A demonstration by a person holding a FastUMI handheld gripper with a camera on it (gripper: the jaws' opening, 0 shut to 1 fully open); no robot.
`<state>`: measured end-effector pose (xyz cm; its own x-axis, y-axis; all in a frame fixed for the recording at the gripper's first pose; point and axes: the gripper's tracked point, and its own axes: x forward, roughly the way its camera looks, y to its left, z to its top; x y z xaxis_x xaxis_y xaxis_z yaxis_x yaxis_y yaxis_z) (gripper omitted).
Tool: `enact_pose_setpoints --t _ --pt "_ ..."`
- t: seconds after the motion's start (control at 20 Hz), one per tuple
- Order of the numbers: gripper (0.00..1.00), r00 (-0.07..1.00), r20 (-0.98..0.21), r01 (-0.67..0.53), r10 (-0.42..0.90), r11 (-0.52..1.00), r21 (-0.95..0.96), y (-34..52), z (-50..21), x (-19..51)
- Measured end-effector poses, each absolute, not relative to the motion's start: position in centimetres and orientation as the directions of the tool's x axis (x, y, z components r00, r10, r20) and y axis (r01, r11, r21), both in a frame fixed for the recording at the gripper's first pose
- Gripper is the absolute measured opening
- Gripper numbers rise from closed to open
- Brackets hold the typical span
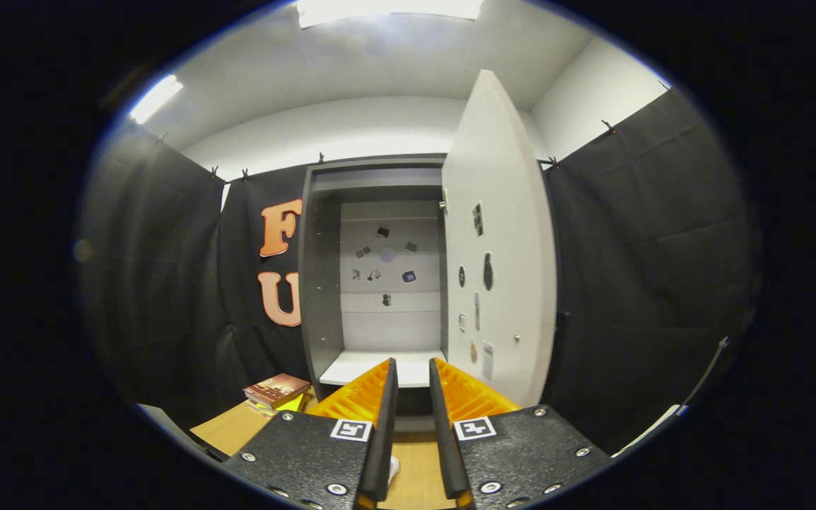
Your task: Open the shoe cabinet door, grab the shoes and put them into the shoe cabinet, then close the shoe cabinet door.
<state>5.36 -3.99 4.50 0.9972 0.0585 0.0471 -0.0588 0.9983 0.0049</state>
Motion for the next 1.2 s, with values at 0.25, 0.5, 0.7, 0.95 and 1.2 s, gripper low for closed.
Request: enact_pose_setpoints --t 0.25,0.5,0.7,0.95,1.2 --pt "0.75 0.996 0.045 -0.081 0.080 0.996 0.022 0.3 4.4 6.5" --pt "0.93 0.995 0.035 -0.091 0.090 0.996 0.026 3.6 3.7 7.5" --pt "0.93 0.996 0.005 -0.093 0.093 0.995 0.021 5.7 2.3 8.6" --pt "0.93 0.996 -0.039 -0.086 0.086 0.996 0.012 7.1 0.2 9.6" --pt "0.93 0.986 -0.151 -0.071 0.073 0.997 0.024 7.3 -5.3 10.5"
